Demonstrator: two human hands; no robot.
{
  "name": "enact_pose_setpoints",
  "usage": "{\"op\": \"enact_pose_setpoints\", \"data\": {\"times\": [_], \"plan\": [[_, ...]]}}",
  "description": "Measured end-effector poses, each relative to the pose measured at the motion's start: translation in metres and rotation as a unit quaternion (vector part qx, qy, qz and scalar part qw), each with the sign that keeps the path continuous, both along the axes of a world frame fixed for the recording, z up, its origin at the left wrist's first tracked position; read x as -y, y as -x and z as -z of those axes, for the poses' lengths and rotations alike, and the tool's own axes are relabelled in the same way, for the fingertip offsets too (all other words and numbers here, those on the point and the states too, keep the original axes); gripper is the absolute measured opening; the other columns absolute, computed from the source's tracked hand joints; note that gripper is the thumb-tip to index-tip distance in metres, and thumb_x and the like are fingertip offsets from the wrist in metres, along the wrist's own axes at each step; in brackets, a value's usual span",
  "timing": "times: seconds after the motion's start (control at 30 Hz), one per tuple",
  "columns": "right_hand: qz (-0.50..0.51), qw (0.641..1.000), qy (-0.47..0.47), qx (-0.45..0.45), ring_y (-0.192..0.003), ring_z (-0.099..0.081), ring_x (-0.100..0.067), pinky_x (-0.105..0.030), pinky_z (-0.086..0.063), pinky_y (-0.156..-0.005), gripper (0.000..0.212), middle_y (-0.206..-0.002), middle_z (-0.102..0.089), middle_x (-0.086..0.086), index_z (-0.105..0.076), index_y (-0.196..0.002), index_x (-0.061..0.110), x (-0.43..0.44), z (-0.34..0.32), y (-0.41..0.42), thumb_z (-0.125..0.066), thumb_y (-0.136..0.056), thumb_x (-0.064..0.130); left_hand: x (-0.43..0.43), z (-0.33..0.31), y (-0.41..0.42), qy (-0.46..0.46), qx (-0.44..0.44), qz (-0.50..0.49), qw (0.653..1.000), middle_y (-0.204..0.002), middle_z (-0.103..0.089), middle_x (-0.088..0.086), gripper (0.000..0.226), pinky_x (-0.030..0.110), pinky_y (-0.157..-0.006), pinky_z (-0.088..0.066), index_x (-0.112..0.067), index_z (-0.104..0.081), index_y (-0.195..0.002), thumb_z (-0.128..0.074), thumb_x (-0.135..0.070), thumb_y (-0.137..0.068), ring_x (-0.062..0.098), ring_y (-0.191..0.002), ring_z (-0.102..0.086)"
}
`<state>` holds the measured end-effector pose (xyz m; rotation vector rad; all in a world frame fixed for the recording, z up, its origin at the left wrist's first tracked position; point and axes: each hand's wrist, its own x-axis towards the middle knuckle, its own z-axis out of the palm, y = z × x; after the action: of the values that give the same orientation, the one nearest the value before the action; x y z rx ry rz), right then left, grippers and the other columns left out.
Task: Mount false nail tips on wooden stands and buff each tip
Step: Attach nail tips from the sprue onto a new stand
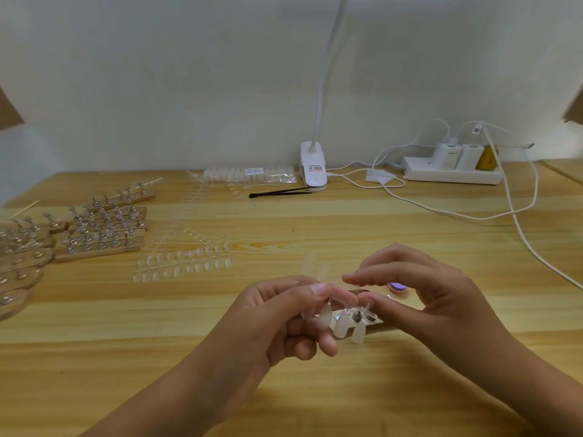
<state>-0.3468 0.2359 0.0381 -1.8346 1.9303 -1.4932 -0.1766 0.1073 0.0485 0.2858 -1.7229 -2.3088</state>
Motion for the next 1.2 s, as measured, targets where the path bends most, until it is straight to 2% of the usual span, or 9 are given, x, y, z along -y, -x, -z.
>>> {"op": "enact_pose_setpoints", "data": {"times": [0.13,0.23,0.4,0.53,0.63,0.83,0.97,1.07,1.2], "plan": [[-0.007,1.000,0.000,0.031,-0.092,-0.066,-0.016,-0.029,-0.052,-0.076,0.020,-0.096,-0.069,0.010,-0.076,-0.092,0.031,-0.002,0.000,0.003,-0.068,-0.078,0.043,0.002,0.002,-0.001,0.020,0.002,0.000,1.000,-0.068,-0.067,-0.007,0.028,0.012,-0.049,-0.042,-0.018,-0.078,-0.092,-0.062,-0.039,-0.081,0.006,-0.056,-0.061],[-0.016,0.992,0.014,0.124,-0.090,-0.067,-0.018,-0.029,-0.056,-0.080,0.019,-0.095,-0.072,0.006,-0.075,-0.091,0.032,-0.002,-0.002,0.011,-0.072,-0.077,0.044,0.005,0.003,-0.001,0.044,-0.008,-0.017,0.999,-0.090,-0.075,-0.003,0.025,0.011,-0.047,-0.040,-0.016,-0.077,-0.089,-0.061,-0.035,-0.084,0.004,-0.052,-0.056],[0.019,0.996,-0.067,-0.056,-0.097,-0.063,-0.009,-0.026,-0.050,-0.081,0.022,-0.096,-0.065,0.015,-0.074,-0.095,0.025,-0.002,0.004,0.024,-0.069,-0.078,0.038,0.016,0.005,0.001,-0.013,-0.017,-0.142,0.990,-0.091,-0.074,0.009,0.022,0.012,-0.044,-0.038,-0.018,-0.077,-0.083,-0.060,-0.032,-0.080,0.004,-0.045,-0.044],[-0.007,0.985,-0.098,-0.141,-0.093,-0.055,0.004,-0.014,-0.044,-0.077,0.025,-0.098,-0.063,0.017,-0.075,-0.100,0.025,-0.002,0.008,0.025,-0.063,-0.083,0.040,0.020,0.006,0.003,-0.024,-0.016,-0.161,0.987,-0.087,-0.074,0.009,0.022,0.013,-0.043,-0.039,-0.018,-0.078,-0.084,-0.060,-0.031,-0.081,0.004,-0.045,-0.045],[-0.012,0.981,-0.098,-0.167,-0.093,-0.054,0.006,-0.009,-0.039,-0.081,0.026,-0.098,-0.063,0.014,-0.076,-0.101,0.024,-0.001,0.008,0.025,-0.063,-0.085,0.039,0.018,0.009,0.002,-0.011,-0.012,-0.146,0.989,-0.088,-0.074,0.009,0.021,0.013,-0.045,-0.041,-0.019,-0.078,-0.086,-0.062,-0.032,-0.081,0.005,-0.046,-0.047],[-0.018,0.979,-0.108,-0.173,-0.098,-0.057,-0.004,-0.022,-0.045,-0.084,0.025,-0.099,-0.063,0.017,-0.076,-0.099,0.026,0.000,0.012,0.028,-0.064,-0.084,0.041,0.018,0.011,0.003,-0.015,-0.018,-0.136,0.990,-0.086,-0.074,0.008,0.024,0.013,-0.047,-0.042,-0.018,-0.078,-0.087,-0.067,-0.037,-0.075,0.005,-0.047,-0.048],[-0.023,0.985,-0.124,-0.115,-0.106,-0.056,-0.005,-0.014,-0.040,-0.086,0.025,-0.100,-0.064,0.019,-0.075,-0.100,0.031,0.000,0.014,0.028,-0.066,-0.081,0.043,0.019,0.013,0.004,-0.014,-0.014,-0.128,0.992,-0.088,-0.074,0.008,0.022,0.013,-0.047,-0.043,-0.017,-0.079,-0.088,-0.065,-0.032,-0.079,0.005,-0.049,-0.049],[-0.008,0.995,-0.093,0.030,-0.115,-0.058,-0.008,-0.015,-0.044,-0.093,0.027,-0.112,-0.064,0.016,-0.072,-0.106,0.040,-0.003,0.007,0.026,-0.065,-0.081,0.043,0.016,0.013,0.004,0.015,-0.009,-0.085,0.996,-0.096,-0.075,0.008,0.029,0.014,-0.051,-0.045,-0.018,-0.077,-0.096,-0.053,-0.031,-0.085,0.005,-0.055,-0.052],[0.012,0.989,-0.001,0.150,-0.103,-0.064,-0.007,-0.014,-0.051,-0.082,0.012,-0.107,-0.068,0.011,-0.075,-0.095,0.036,-0.005,-0.007,0.016,-0.069,-0.087,0.042,0.006,0.015,0.001,0.134,-0.001,-0.018,0.991,-0.104,-0.075,0.004,0.035,0.013,-0.056,-0.045,-0.025,-0.073,-0.108,-0.041,-0.029,-0.095,0.004,-0.063,-0.058]]}}
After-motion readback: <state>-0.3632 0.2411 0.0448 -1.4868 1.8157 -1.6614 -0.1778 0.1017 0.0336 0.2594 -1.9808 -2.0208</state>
